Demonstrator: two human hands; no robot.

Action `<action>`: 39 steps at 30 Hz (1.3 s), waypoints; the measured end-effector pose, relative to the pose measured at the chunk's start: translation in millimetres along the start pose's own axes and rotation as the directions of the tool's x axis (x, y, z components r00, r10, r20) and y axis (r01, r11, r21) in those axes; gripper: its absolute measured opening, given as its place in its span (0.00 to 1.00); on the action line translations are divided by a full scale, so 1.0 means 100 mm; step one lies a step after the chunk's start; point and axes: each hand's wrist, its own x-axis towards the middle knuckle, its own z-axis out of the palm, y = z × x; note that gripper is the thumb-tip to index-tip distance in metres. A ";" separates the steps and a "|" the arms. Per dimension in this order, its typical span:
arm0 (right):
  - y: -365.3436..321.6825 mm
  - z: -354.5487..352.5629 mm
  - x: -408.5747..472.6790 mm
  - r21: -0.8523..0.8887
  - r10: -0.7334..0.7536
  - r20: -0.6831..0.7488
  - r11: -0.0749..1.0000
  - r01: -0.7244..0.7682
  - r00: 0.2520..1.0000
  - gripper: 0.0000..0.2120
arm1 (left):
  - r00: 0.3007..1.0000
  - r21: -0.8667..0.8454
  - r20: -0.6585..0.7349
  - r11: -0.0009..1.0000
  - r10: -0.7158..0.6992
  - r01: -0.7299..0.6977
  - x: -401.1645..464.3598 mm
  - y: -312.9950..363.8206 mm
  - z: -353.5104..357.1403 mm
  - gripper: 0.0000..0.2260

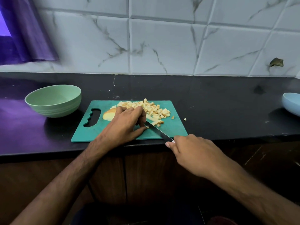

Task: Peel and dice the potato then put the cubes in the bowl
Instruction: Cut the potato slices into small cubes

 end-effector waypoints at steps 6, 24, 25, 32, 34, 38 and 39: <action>-0.13 0.11 0.19 0.032 -0.011 -0.052 0.999 0.013 0.999 0.18 | 1.000 -0.029 0.003 1.000 -0.002 0.002 -0.01 0.00 0.00 0.17; 0.24 -0.02 -0.17 0.137 -0.046 0.012 0.990 0.044 0.999 0.22 | 0.978 0.117 0.203 0.991 0.044 -0.069 0.61 0.00 -0.04 0.08; 0.22 -0.01 -0.16 0.135 -0.057 0.017 0.989 0.054 0.998 0.21 | 0.958 0.129 0.273 0.984 0.082 -0.120 0.69 0.04 -0.04 0.08; 0.21 0.06 -0.04 0.093 -0.083 -0.025 0.992 0.085 0.996 0.20 | 0.834 0.233 0.532 0.922 0.146 -0.309 0.95 0.17 -0.05 0.11; 0.25 0.05 0.01 0.073 -0.071 -0.031 0.995 0.073 0.997 0.20 | 0.824 0.271 0.545 0.899 0.152 -0.344 0.94 0.17 -0.05 0.17; 0.37 -0.02 0.07 0.044 -0.042 -0.005 0.998 0.042 0.999 0.21 | 0.829 0.337 0.527 0.848 0.189 -0.408 0.93 0.11 -0.03 0.21; 0.39 -0.03 0.09 0.038 -0.041 0.003 0.998 0.040 0.999 0.20 | 0.828 0.340 0.525 0.843 0.197 -0.417 0.94 0.11 -0.03 0.19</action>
